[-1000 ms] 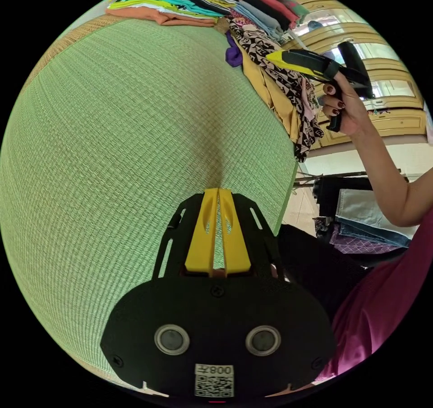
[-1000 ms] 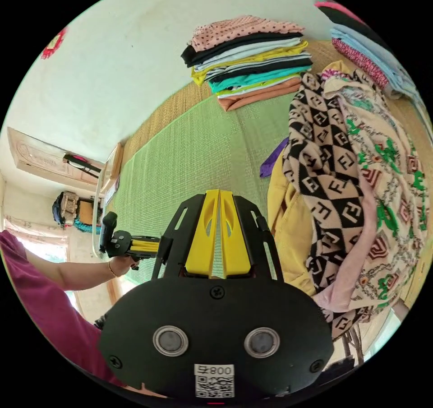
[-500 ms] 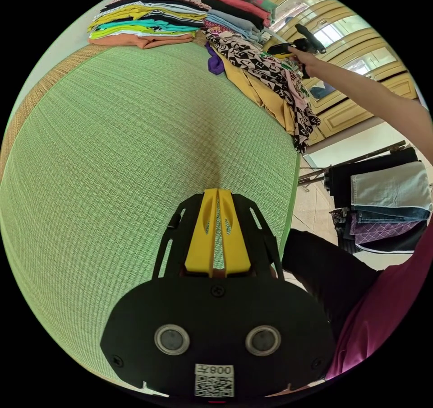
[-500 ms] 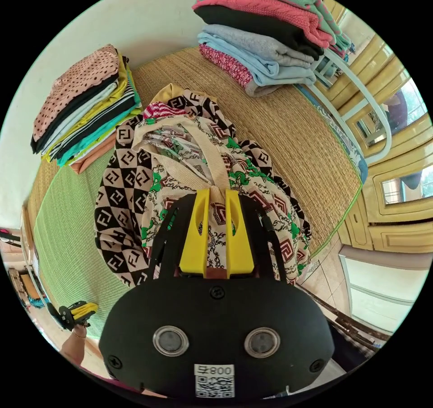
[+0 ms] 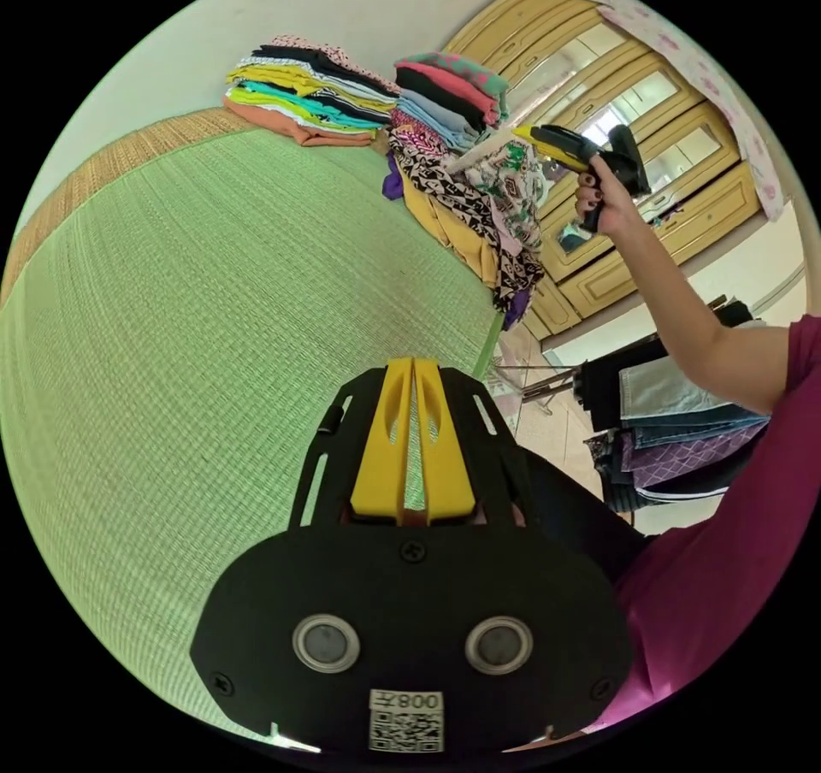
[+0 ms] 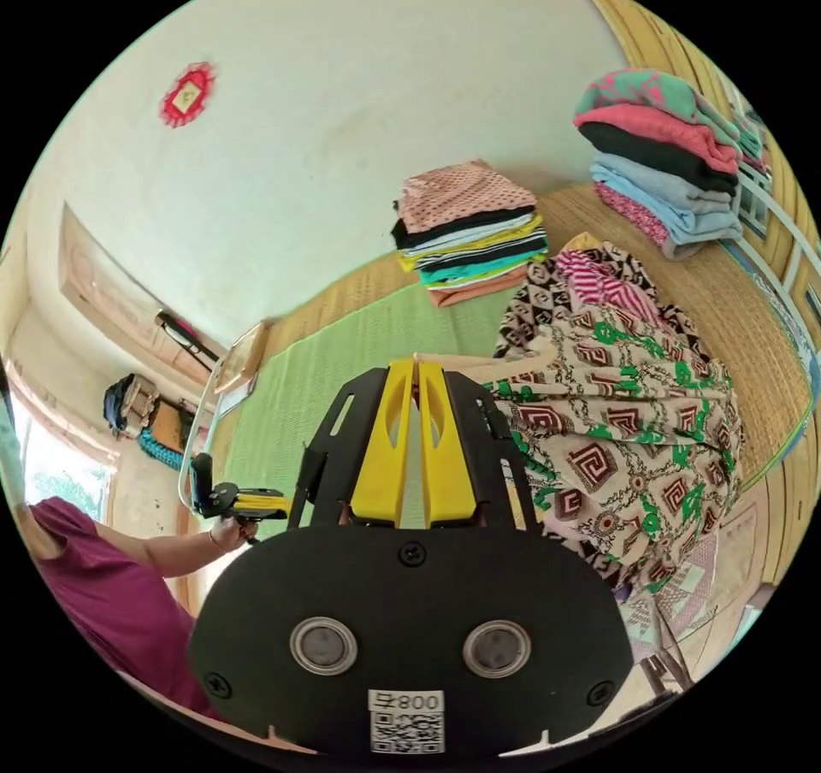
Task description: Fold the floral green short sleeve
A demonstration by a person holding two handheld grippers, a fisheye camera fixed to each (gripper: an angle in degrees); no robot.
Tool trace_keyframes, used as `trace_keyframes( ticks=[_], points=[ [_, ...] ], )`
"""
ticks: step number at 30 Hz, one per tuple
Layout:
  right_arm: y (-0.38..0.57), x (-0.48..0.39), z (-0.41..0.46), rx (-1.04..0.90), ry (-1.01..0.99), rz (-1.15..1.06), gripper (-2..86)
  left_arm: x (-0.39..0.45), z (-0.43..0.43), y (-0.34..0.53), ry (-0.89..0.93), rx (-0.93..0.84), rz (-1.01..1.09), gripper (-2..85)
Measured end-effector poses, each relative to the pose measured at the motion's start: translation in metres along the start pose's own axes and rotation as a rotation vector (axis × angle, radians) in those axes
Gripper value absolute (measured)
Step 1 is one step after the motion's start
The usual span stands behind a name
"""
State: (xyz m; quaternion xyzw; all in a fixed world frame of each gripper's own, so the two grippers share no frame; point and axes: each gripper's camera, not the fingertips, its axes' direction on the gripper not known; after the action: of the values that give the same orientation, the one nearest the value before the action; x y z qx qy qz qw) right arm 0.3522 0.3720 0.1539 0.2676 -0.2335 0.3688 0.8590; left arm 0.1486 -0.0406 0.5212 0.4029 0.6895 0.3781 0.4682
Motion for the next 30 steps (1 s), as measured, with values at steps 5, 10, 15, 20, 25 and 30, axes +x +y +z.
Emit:
trace_keyframes(
  ticks=[5,10,15,20,25,30],
  points=[
    [0.096,-0.065,0.053,-0.153,-0.187,-0.035,0.5,0.032,-0.078,0.051,0.041,0.094,-0.115,0.2],
    [0.147,-0.089,0.096,-0.202,-0.332,-0.003,0.5,0.049,-0.134,0.094,0.066,0.118,-0.233,0.3],
    [0.19,-0.097,0.143,-0.296,-0.389,0.034,0.5,0.064,-0.167,0.094,0.085,0.129,-0.273,0.7],
    [0.219,-0.084,0.166,-0.334,-0.421,0.077,0.6,0.079,-0.168,0.064,0.157,0.093,-0.276,3.0],
    [0.227,-0.069,0.16,-0.312,-0.488,0.09,0.7,0.112,-0.134,0.011,0.194,-0.032,-0.212,7.4],
    [0.237,-0.065,0.17,-0.354,-0.526,0.064,1.3,0.148,-0.12,-0.044,0.249,-0.03,-0.188,5.5]
  ],
)
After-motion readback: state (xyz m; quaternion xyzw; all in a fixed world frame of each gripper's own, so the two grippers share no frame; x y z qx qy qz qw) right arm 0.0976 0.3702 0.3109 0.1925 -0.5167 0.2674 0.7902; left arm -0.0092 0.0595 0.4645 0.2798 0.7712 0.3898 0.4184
